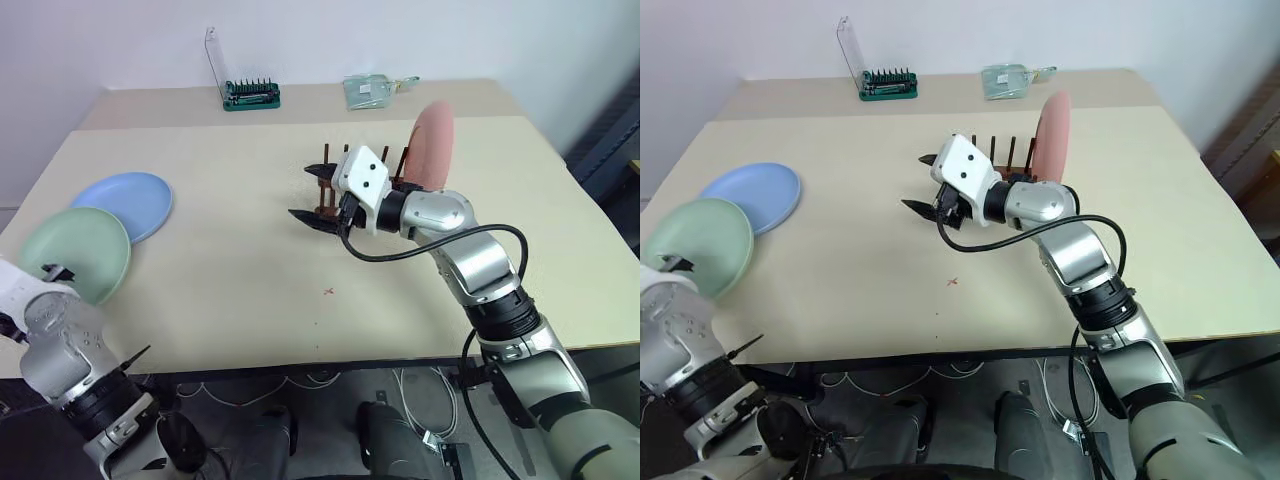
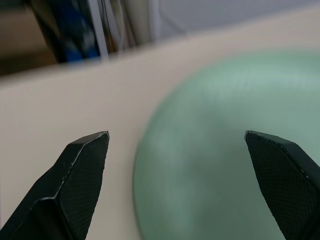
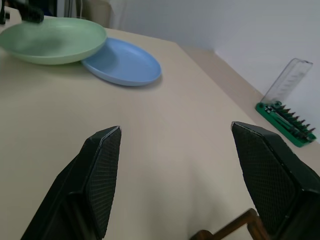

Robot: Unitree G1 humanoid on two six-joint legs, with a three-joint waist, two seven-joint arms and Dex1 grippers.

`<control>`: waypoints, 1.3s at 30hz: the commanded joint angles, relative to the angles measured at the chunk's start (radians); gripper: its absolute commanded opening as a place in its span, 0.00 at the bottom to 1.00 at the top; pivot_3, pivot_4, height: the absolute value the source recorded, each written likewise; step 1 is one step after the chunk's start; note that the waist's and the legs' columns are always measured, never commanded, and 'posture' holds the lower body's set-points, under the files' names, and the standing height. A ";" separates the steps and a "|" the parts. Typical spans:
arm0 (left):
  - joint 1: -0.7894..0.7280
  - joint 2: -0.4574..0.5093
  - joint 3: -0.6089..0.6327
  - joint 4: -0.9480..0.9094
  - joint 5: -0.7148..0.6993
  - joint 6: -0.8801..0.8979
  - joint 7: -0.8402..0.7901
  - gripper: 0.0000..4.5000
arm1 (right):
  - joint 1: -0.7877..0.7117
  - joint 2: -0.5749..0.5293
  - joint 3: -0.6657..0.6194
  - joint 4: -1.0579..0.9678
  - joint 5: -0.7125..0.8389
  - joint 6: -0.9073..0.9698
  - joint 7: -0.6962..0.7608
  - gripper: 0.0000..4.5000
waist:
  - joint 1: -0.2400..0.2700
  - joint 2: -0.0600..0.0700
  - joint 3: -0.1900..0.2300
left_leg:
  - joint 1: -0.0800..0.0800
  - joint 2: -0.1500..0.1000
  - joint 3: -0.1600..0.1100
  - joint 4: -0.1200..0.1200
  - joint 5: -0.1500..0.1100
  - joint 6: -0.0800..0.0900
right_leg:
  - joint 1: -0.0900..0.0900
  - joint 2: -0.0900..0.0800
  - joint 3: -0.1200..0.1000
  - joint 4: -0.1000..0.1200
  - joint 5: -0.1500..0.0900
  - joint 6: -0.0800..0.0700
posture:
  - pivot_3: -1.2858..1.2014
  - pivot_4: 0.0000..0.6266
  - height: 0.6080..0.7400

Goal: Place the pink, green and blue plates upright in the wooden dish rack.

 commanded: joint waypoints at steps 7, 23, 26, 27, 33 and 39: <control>-0.058 -0.037 0.115 0.024 -0.144 0.005 0.073 0.88 | -0.005 0.014 -0.041 -0.025 -0.023 -0.019 -0.004 0.80 | 0.000 0.000 0.000 | 0.000 0.000 0.000 0.000 0.000 0.000 | 0.000 0.000 0.000 0.000 0.000 0.000 | 0.52 0.24 1.00; -0.033 -0.100 0.037 0.023 -0.244 -0.278 0.072 0.01 | 0.021 0.013 -0.055 -0.045 -0.036 -0.032 0.005 0.80 | 0.001 -0.001 -0.001 | 0.000 0.000 0.001 0.000 0.000 -0.001 | 0.000 0.000 0.000 0.000 0.000 0.000 | 0.52 0.24 1.00; -0.039 -0.036 -0.109 -0.011 -0.192 -0.353 -0.038 0.01 | 0.018 0.014 -0.053 -0.051 -0.021 -0.029 0.028 0.80 | 0.002 -0.002 0.000 | 0.000 0.000 0.001 0.000 0.000 -0.001 | 0.000 0.000 0.000 0.000 0.000 0.000 | 0.52 0.24 1.00; -0.041 -0.017 -0.149 -0.018 -0.180 -0.371 -0.070 0.01 | 0.017 0.014 -0.052 -0.053 -0.017 -0.028 0.036 0.80 | 0.002 -0.003 0.000 | 0.000 0.000 0.000 0.000 0.000 -0.001 | 0.000 0.000 0.000 0.000 0.000 0.000 | 0.52 0.24 1.00; -0.144 0.093 -0.479 -0.005 -0.085 -0.326 -0.220 0.00 | -0.004 -0.001 -0.017 0.004 -0.139 -0.180 0.016 0.99 | 0.002 -0.003 0.000 | 0.000 0.000 0.001 0.000 0.000 -0.001 | 0.000 0.000 0.000 -0.001 0.000 0.000 | 0.52 0.24 1.00; -0.250 0.082 -0.611 0.013 -0.075 -0.269 -0.267 0.00 | -0.032 -0.005 0.016 0.112 -0.297 -0.392 -0.043 0.99 | -0.011 -0.003 0.000 | 0.000 0.000 0.002 -0.001 0.001 -0.001 | -0.001 0.000 0.000 -0.001 0.000 0.000 | 0.52 0.24 1.00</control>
